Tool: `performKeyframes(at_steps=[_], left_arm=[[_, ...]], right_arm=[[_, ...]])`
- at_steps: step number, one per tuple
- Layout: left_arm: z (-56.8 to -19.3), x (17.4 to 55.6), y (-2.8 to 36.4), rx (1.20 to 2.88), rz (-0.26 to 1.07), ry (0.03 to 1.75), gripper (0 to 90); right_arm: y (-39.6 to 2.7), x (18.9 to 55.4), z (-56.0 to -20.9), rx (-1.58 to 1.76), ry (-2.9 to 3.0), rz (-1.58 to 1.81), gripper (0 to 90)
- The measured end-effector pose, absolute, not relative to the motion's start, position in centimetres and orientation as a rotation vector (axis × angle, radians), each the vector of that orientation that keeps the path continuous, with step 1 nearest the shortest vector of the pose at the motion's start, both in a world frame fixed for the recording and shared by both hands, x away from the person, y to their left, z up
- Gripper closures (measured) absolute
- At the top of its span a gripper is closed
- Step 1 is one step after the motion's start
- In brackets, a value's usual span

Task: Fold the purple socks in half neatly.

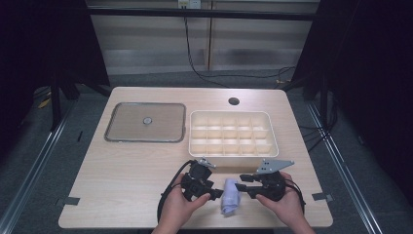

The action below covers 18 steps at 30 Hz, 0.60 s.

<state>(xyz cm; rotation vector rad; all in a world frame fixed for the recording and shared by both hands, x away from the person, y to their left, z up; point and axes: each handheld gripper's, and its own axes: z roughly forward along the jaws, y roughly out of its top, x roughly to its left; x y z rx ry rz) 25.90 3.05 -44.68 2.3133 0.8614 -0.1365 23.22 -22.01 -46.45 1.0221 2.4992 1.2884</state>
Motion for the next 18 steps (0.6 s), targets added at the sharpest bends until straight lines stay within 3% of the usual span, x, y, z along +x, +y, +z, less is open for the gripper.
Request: performKeyframes(at_steps=[18], left_arm=[[-46.7, 26.7, 7.3, 2.326, 0.045, 0.861, 34.6]], right_arm=[[-22.1, 22.7, -46.9, 1.123, 2.522, 1.253, 49.6]])
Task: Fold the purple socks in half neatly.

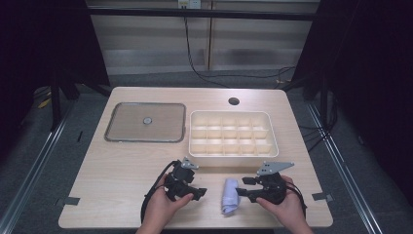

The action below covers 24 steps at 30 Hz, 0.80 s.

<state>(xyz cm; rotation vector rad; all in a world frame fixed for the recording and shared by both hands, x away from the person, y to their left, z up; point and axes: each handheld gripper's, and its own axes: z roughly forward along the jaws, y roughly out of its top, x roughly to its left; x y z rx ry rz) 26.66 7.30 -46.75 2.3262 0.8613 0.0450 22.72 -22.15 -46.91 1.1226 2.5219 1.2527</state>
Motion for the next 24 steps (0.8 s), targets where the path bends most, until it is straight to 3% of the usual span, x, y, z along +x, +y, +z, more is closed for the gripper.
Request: performKeyframes(at_steps=[24], left_arm=[[-48.6, 27.1, 10.1, 2.312, 0.155, 0.876, 30.4]], right_arm=[[-21.4, 22.7, -47.7, 1.187, 2.532, 1.259, 40.6]])
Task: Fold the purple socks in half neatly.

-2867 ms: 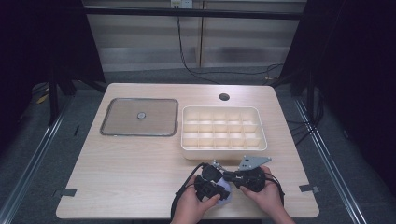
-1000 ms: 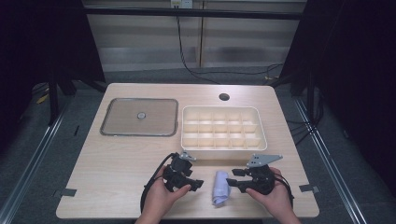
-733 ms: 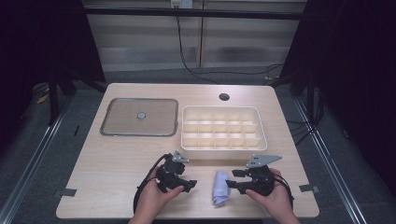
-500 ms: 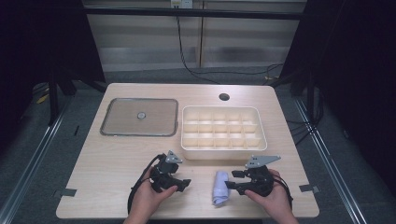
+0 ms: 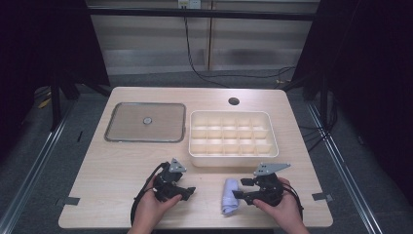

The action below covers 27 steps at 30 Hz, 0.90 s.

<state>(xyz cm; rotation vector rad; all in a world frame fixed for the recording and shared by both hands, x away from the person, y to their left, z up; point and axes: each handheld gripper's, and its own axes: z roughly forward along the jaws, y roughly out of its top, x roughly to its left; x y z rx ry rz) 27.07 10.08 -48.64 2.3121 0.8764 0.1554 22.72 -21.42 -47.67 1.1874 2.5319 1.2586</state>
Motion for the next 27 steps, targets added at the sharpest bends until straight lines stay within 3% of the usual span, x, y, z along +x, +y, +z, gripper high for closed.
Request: performKeyframes(at_steps=[27], left_arm=[[-49.3, 26.7, 10.0, 2.323, 0.2, 0.83, 27.0]], right_arm=[[-21.2, 22.1, -48.9, 1.263, 2.582, 1.251, 37.3]])
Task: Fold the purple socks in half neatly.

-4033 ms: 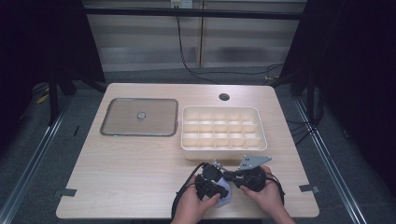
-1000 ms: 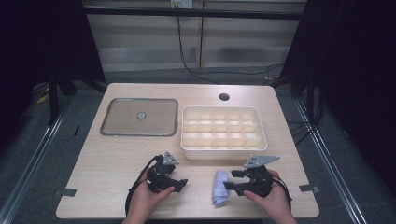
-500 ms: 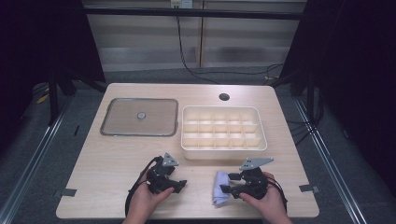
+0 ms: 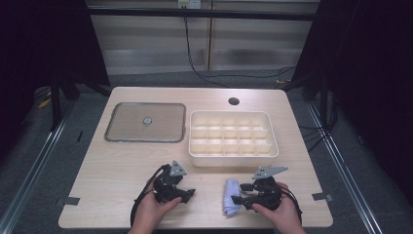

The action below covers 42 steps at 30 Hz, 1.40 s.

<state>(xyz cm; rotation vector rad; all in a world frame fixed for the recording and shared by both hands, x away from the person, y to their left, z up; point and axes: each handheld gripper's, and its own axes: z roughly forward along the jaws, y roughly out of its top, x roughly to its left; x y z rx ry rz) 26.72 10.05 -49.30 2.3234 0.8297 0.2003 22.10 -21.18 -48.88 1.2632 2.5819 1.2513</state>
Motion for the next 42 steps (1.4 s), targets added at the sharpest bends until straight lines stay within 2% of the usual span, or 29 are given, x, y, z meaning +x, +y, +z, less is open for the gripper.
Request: performKeyframes(at_steps=[16, 23, 33, 42], left_arm=[[-49.4, 26.6, 10.0, 2.33, 0.221, 0.82, 25.7], [-49.4, 26.6, 9.9, 2.328, 0.225, 0.818, 25.4], [-49.5, 26.5, 9.9, 2.331, 0.236, 0.809, 25.4], [-49.5, 26.4, 9.9, 2.33, 0.25, 0.799, 25.4]], right_arm=[[-22.3, 23.0, -48.6, 1.275, 2.557, 1.19, 37.2], [-21.3, 23.5, -48.1, 1.274, 2.586, 1.186, 38.1], [-21.0, 23.7, -49.1, 1.392, 2.626, 1.205, 39.1], [-20.9, 23.8, -49.2, 1.491, 2.638, 1.211, 48.6]])
